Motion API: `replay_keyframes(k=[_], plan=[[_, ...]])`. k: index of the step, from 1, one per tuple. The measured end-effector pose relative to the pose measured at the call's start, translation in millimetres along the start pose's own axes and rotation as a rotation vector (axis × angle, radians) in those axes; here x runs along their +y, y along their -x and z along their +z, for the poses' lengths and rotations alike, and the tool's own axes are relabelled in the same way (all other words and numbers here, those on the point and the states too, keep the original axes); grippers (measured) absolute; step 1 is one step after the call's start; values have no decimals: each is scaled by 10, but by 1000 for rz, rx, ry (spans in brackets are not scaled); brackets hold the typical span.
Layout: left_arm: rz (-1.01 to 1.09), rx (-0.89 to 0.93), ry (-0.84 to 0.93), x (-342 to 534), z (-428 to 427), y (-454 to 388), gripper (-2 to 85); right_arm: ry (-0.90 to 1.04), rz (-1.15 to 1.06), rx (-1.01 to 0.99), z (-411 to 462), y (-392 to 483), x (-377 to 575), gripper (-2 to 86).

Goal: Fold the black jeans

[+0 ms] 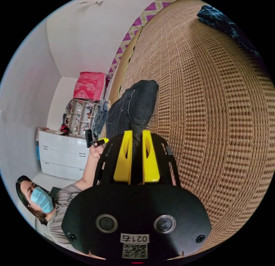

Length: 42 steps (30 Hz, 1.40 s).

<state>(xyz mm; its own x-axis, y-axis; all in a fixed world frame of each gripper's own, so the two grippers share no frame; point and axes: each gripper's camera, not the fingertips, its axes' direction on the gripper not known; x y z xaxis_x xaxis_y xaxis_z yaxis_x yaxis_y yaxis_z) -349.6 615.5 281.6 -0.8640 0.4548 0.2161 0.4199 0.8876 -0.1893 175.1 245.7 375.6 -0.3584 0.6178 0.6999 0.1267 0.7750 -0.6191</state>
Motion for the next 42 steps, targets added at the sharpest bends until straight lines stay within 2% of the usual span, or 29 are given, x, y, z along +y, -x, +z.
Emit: replay_keyframes(k=[2, 6, 11, 16, 21, 25, 27, 28, 30, 35, 38, 39, 42], plan=[[4, 70, -39, 76, -29, 68, 68, -2, -24, -44, -98, 67, -11, 40], [34, 171, -124, 326, -189, 110, 57, 40, -151, 50, -147, 617, -134, 27], [63, 166, -278, 772, -947, 210, 56, 95, -304, 52, 259, 1482, -565, 22], [51, 50, -508, 1333, -2188, 373, 54, 190, -503, 19, 1464, 2746, -1340, 22], [-62, -36, -830, 1966, -3267, 755, 56, 201, -634, 49, 2690, 3893, -1947, 36], [-278, -36, -993, 2301, -3336, 1488, 62, 73, -634, 81, 3249, 4236, -1995, 42], [-506, 40, -1029, 2654, -3045, 2165, 64, 88, -671, 71, 3357, 4211, -1854, 29], [-523, 77, -1037, 2750, -2957, 2297, 64, 125, -697, 95, 3397, 4149, -1729, 22], [-420, 235, -1145, 3093, -2733, 2498, 56, 191, -774, 119, 3359, 4041, -1476, 9], [-220, 161, -1115, 3431, -2550, 1970, -2, 176, -959, -5, 2686, 3804, -489, -5], [-126, 76, -910, 3354, -2187, 1468, -8, 168, -919, -54, 2344, 3601, 102, -6], [-89, 44, -792, 3262, -1936, 1236, -9, 168, -889, -31, 2270, 3478, 316, -6], [-11, 6, -580, 3081, -1196, 682, -9, 159, -761, 37, 2118, 3038, 765, -6]])
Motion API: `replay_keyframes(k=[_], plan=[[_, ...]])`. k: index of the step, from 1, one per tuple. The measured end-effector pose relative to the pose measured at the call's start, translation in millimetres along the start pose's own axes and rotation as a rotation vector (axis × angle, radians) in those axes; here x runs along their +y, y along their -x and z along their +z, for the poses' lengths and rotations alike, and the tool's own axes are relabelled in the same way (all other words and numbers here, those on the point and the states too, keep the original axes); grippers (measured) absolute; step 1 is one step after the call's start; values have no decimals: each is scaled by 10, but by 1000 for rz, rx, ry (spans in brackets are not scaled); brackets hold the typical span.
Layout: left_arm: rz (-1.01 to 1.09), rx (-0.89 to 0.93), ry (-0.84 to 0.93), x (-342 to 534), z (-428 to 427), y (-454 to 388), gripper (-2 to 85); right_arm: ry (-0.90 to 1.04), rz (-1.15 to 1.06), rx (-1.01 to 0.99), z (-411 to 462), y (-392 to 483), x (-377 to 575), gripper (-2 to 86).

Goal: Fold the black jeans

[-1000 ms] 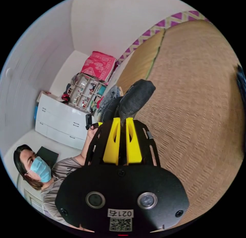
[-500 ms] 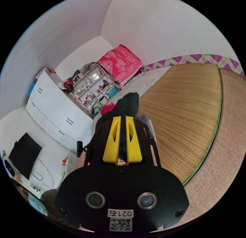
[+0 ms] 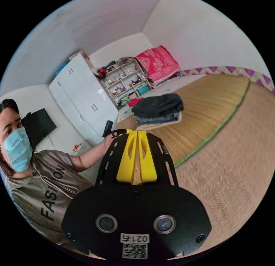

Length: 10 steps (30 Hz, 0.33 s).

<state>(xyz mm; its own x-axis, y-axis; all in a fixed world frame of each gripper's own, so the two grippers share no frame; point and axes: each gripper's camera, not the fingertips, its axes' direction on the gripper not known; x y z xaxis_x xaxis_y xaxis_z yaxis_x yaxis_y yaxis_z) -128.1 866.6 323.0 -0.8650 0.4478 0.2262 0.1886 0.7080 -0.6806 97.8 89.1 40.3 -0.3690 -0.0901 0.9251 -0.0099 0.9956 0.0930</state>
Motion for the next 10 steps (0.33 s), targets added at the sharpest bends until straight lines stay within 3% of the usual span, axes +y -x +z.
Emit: replay_keyframes(k=[6, 8, 10], plan=[[-7, 113, 176, 356, 1051, -543, -10, -66, 289, 176, -594, -352, 1099, 2], [2, 106, 188, 387, 1199, -653, -10, -136, 358, 363, -951, -439, 1330, 15], [16, 79, 203, 408, 1311, -778, -10, -165, 384, 684, -1325, -502, 1481, 54]])
